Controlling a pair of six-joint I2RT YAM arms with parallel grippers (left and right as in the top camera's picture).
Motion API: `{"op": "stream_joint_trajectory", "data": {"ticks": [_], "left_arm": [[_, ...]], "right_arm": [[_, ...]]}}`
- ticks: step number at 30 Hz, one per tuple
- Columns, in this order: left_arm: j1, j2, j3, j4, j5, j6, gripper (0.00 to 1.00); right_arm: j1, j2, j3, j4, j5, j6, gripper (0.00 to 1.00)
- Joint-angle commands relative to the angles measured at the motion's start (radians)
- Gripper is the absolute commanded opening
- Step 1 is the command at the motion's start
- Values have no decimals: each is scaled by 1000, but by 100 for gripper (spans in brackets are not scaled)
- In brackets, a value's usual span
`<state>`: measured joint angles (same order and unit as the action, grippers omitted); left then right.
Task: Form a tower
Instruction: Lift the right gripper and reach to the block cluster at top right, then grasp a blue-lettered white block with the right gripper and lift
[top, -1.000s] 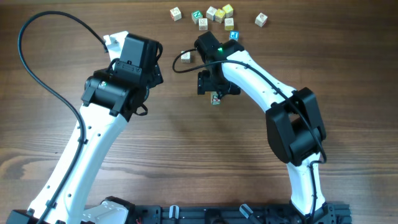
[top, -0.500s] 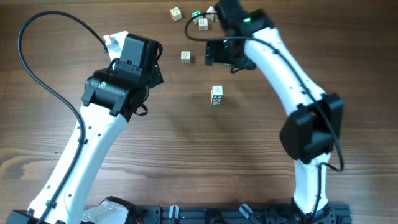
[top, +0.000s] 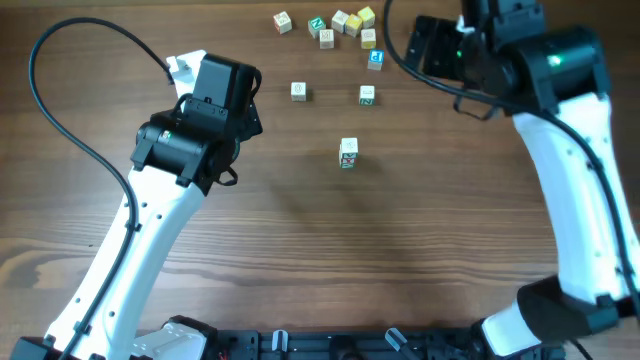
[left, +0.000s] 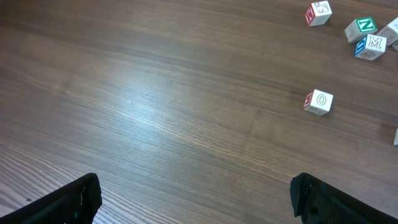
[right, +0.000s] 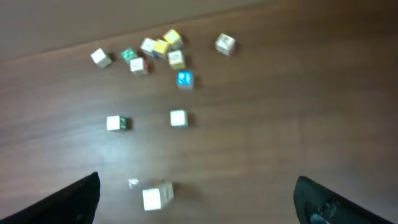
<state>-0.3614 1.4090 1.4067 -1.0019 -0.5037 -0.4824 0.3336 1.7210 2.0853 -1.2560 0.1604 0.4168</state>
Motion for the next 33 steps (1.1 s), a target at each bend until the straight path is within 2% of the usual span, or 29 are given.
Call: {"op": "stream_joint_trajectory", "data": {"ticks": [1,5,12,16,20,23,27,33], "left_arm": [[5,-5,1,2,-3,11,100],[5,-5,1,2,-3,11,100],[4,-4,1,2,-3,11,100],[5,-5,1,2,-3,11,100],[5,-5,1,2,-3,11,100],[5,-5,1,2,-3,11,100],[5,-5,1,2,-3,11,100],[5,-5,1,2,-3,11,100]], "right_arm": [[0,164,-18,113,-84,-127,100],[0,384,33,279,-99,-121,100],[-50,620,76,568,-163,-99,99],[-68,778,239,573,-150,-121,99],[-68,894,242,620,-106,-95,97],[-64,915,236,612,-109,-97,94],[-64,915,237,563,-111,-73,83],[-62,912,237,490,-154,-76,50]]}}
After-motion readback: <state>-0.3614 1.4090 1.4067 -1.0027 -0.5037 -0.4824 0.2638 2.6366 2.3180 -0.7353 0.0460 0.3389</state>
